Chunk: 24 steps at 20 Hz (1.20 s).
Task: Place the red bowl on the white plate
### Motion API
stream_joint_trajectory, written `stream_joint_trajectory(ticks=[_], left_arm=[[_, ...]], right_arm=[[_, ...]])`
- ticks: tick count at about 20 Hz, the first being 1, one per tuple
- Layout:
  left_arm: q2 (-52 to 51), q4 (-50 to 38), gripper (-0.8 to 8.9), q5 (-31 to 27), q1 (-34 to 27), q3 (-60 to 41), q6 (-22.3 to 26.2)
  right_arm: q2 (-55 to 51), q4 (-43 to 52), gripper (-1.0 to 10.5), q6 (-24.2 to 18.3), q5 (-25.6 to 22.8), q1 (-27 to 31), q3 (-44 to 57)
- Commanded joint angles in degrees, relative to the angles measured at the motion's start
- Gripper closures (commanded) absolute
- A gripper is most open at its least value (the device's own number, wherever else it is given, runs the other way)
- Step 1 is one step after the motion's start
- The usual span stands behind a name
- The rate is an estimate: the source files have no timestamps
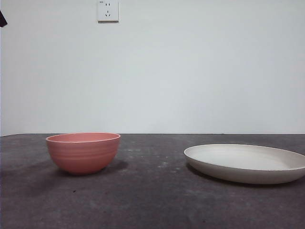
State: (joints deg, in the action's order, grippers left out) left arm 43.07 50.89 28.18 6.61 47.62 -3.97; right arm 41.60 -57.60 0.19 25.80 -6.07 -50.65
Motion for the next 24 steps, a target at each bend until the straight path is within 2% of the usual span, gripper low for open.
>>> stream_joint_trajectory(ticks=[1,4,7,15,24], left_arm=[[1.97,-1.70,3.78,-1.42,0.76,1.75,0.00],[5.33,-3.37,3.78,-3.39,2.19,2.54,-0.85],[10.73,-4.66,3.78,-7.93,4.24,4.94,-1.25],[31.02,-9.20,3.81,-19.26,9.68,14.25,-1.18],[47.54,-15.50,3.81,-22.03,11.41,15.56,-0.96]], right_arm=[[0.24,0.52,5.5,-0.17,0.07,-0.24,-1.01],[0.24,0.52,5.5,-0.17,0.09,-0.24,-1.01],[0.24,0.55,5.5,-0.17,0.09,-0.24,-1.01],[0.24,0.55,5.5,-0.17,0.09,-0.24,-1.01],[0.24,0.61,5.5,-0.17,0.09,-0.24,-1.01]])
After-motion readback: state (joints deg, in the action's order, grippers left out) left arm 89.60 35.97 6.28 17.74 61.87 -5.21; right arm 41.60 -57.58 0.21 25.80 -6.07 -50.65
